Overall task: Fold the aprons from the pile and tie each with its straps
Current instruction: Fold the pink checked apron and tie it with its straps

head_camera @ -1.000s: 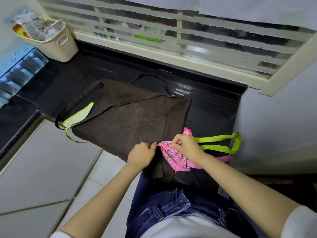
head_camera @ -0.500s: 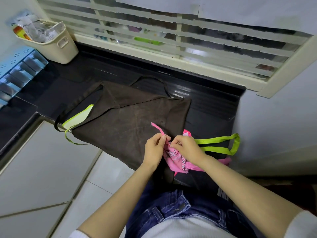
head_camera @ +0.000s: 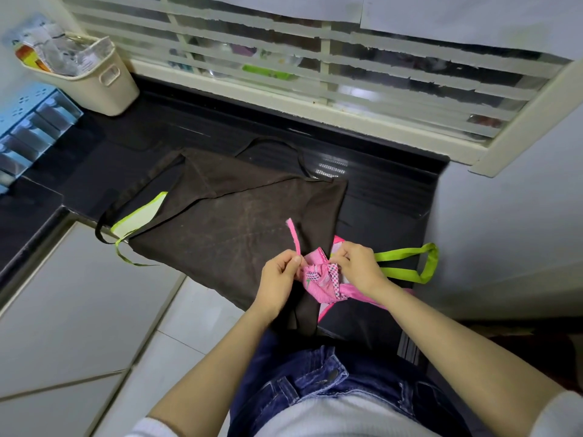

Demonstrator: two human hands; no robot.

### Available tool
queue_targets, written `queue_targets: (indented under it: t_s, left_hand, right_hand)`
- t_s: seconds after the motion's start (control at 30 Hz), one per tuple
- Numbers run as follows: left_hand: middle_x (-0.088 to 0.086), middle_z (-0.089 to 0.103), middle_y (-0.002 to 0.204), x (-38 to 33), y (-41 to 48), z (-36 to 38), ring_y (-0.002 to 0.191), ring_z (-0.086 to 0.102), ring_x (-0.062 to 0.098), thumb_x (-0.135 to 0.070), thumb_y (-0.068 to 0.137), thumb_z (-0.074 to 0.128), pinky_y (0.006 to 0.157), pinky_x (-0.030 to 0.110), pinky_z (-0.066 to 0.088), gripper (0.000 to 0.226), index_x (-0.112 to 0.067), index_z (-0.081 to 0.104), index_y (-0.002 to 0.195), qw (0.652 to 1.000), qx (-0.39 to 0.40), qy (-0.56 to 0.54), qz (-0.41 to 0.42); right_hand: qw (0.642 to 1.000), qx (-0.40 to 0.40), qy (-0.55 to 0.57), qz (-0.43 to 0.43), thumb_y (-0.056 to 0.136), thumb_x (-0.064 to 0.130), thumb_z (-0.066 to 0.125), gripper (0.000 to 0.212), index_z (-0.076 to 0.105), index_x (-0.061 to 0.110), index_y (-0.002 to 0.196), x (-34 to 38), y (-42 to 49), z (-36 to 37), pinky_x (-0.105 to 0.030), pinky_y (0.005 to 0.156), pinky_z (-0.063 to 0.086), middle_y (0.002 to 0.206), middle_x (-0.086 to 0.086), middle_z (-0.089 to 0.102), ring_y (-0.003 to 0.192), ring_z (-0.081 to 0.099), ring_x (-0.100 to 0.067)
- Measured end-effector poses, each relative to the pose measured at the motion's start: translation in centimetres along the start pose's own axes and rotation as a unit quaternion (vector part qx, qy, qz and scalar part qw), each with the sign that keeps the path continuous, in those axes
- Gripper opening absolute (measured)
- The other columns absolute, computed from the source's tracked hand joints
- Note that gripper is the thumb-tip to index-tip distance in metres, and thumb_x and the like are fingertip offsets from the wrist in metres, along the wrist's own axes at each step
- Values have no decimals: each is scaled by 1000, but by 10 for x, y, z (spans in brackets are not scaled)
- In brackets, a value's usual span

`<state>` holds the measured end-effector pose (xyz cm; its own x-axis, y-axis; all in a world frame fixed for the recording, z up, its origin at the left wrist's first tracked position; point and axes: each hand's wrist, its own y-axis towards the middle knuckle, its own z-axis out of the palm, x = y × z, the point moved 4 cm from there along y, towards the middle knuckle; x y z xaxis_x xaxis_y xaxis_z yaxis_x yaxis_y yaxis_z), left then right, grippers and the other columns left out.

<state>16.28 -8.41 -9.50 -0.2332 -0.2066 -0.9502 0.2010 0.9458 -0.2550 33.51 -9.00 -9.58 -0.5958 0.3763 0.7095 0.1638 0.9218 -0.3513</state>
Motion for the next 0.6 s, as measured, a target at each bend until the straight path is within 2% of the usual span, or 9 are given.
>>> queue_targets:
  t_s: [0.1,0.17,0.27,0.37,0.43,0.5,0.57,0.6]
  left_hand:
    - [-8,55,62,4,3,2,63,47,8,-6,94,50,70,30,44,26,-14,63,73,994,28,107,0]
    - [-11,61,65,3,7,2,63,53,3,-6,93,52,75,30,48,24,-15,68,77,992,25,125,-6]
    - [-10,67,80,-3,9,8,66,55,-14,-5,92,55,73,9,44,18,-8,73,91,988,31,151,4]
    - [-5,71,91,-4,8,13,73,54,-14,-7,91,58,72,3,39,17,-5,74,99,989,37,143,4]
    - [-7,72,79,-2,7,14,63,50,-14,-8,91,59,68,9,39,16,-7,75,91,990,51,128,-8]
    - [-17,59,57,2,7,14,55,44,-9,-10,92,58,64,17,37,25,-19,70,73,990,65,124,-18]
    - [-20,55,52,5,7,13,55,43,-7,-12,93,57,62,17,38,30,-26,65,68,992,61,102,-36]
    - [-18,55,52,5,6,13,54,44,-5,-13,94,56,61,17,38,29,-22,64,67,994,56,84,-43]
  right_hand:
    - [1000,-2,-22,14,89,12,62,25,58,13,64,2,1,0,-28,65,40,62,12,53,71,54,-14]
    - [998,2,-51,-23,89,15,60,18,60,15,71,14,0,-5,-33,73,44,69,12,57,85,56,-17]
    - [988,28,-101,-118,91,20,57,14,63,9,85,38,-7,-12,-35,79,43,78,9,52,96,50,-15]
    - [979,57,-124,-154,92,21,56,13,60,11,85,52,-8,-12,-34,77,43,88,3,58,94,53,-17]
    - [979,70,-116,-149,92,19,54,12,60,12,84,57,-6,-9,-37,76,45,94,-1,62,89,57,-21]
    - [982,77,-100,-138,91,18,54,12,61,10,86,59,-5,-6,-40,77,47,97,-2,63,87,60,-23]
    - [986,70,-64,-135,91,17,55,12,62,8,87,57,-4,-2,-42,78,48,96,-2,63,85,60,-23]
    - [989,56,-39,-134,91,16,56,11,63,8,86,55,-4,-1,-42,78,48,95,-2,62,83,60,-22]
